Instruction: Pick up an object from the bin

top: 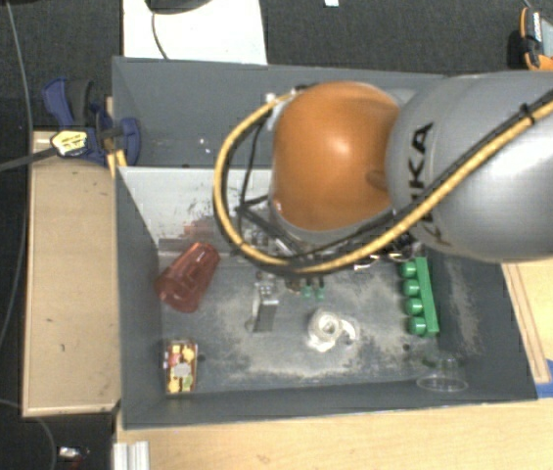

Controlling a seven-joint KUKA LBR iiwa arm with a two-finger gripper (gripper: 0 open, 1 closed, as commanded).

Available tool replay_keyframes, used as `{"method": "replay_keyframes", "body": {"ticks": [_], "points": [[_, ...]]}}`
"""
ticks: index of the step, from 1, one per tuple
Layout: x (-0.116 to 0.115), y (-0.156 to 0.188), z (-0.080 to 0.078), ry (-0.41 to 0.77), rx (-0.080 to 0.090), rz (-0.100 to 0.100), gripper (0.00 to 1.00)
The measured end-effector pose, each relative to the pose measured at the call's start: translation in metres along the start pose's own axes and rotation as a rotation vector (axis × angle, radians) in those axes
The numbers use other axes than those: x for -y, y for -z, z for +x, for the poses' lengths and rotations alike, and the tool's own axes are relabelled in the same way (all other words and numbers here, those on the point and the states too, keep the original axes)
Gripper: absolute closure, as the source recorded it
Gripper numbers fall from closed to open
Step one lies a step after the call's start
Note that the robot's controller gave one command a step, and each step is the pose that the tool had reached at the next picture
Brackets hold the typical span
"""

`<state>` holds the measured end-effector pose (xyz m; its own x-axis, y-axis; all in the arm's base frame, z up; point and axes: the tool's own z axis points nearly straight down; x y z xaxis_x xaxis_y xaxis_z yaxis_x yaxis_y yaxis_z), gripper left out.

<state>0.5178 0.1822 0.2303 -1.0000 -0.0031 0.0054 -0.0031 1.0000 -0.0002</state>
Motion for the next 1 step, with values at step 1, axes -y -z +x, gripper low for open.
{"method": "replay_keyframes", "body": {"ticks": [1], "points": [[0.0011,0.004,-0.0019,-0.006,0.008,-0.002,0.0]]}}
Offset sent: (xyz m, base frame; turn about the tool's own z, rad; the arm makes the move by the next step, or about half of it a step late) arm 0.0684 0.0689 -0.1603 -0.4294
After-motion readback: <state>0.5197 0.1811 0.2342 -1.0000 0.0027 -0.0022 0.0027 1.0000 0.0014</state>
